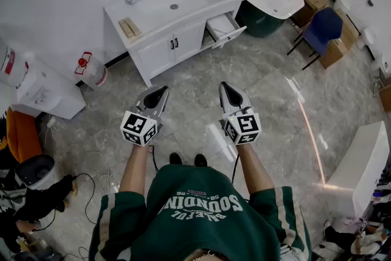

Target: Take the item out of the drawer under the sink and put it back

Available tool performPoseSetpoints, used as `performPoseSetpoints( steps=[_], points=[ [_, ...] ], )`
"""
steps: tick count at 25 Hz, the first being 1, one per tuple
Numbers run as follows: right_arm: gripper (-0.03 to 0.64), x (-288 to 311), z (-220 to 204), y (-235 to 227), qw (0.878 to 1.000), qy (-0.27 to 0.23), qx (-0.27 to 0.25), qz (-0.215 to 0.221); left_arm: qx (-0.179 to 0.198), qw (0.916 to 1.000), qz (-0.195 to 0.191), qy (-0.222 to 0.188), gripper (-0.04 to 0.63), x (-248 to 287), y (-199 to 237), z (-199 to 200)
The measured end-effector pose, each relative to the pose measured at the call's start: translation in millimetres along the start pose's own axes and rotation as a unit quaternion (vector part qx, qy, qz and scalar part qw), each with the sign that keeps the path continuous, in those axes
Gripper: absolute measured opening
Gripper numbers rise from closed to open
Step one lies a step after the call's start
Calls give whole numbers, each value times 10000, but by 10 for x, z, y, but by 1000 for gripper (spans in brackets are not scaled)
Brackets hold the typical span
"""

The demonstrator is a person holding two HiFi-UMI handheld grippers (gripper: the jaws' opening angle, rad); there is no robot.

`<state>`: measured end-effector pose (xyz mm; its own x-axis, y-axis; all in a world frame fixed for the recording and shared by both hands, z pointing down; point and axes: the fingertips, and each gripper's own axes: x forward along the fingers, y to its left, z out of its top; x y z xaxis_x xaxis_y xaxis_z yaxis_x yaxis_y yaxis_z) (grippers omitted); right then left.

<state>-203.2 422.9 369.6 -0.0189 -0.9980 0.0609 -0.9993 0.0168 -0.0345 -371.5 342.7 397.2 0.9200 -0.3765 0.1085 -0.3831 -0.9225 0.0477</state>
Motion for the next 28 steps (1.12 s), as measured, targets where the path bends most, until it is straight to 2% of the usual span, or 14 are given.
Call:
performPoseSetpoints(
  steps=[8, 15, 28],
  points=[
    [2, -29, -34, -39, 9998, 88, 49, -155, -28, 9999, -106, -8, 51, 30, -9, -12],
    [2, 106, -97, 92, 9998, 140, 58, -157, -72, 9998, -189, 22, 51, -10, 160, -96],
    [2, 217, -273, 202, 9976, 308, 230, -578, -109, 9982, -572, 105, 51, 62, 450, -189]
  ],
)
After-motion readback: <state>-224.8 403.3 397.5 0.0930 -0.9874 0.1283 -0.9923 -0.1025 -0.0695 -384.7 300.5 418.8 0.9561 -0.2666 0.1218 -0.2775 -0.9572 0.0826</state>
